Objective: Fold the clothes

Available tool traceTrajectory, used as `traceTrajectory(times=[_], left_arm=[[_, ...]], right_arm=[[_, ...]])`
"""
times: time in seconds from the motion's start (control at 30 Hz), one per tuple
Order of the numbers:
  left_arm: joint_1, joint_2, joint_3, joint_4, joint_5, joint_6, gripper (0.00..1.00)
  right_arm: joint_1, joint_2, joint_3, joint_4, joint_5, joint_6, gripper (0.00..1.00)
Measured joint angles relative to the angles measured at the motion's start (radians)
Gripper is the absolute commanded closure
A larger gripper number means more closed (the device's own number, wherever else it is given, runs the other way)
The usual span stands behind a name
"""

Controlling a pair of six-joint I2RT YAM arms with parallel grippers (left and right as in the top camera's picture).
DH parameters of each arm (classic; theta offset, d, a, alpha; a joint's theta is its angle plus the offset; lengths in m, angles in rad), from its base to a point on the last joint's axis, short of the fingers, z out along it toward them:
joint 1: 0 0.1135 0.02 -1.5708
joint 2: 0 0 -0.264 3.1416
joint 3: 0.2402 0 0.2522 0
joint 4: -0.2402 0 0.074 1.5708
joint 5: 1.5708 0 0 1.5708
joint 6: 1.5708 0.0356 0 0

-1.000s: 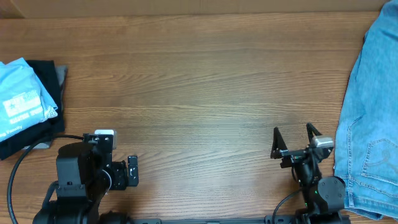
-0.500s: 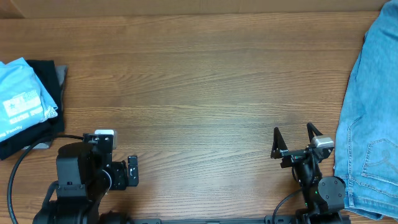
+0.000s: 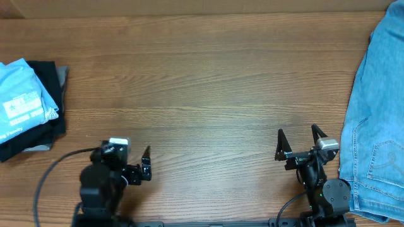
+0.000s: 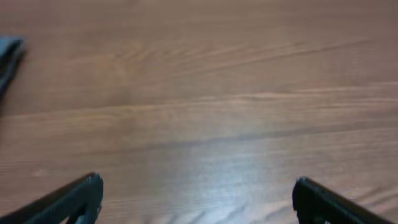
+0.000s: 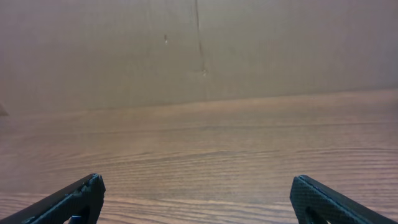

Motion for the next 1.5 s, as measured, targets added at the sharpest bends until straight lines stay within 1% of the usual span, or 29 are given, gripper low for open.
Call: traceTrajectory(times=[0.13, 0.17, 0.23, 0.4, 1.5], left_arm=[[-0.034, -0.150, -0.275, 0.392, 0.042, -0.008, 0.00], [-0.039, -0.176, -0.320, 0.465, 0.049, -0.009, 0.00], [-0.041, -0.213, -0.365, 0.528, 0.053, -0.006, 0.00], [-0.041, -0.287, -0.369, 0.541, 0.041, 0.013, 0.00], [-0.041, -0.287, -0.370, 0.540, 0.037, 0.017, 0.00]], right_arm=[[0.000, 0.000, 0.000, -0.001, 0.000, 0.000, 0.00], [0.000, 0.000, 0.000, -0.001, 0.000, 0.000, 0.00], [0.000, 0.000, 0.000, 0.000, 0.000, 0.000, 0.00], [0.000, 0.000, 0.000, 0.000, 0.000, 0.000, 0.00], [0.000, 0.000, 0.000, -0.001, 0.000, 0.000, 0.00]])
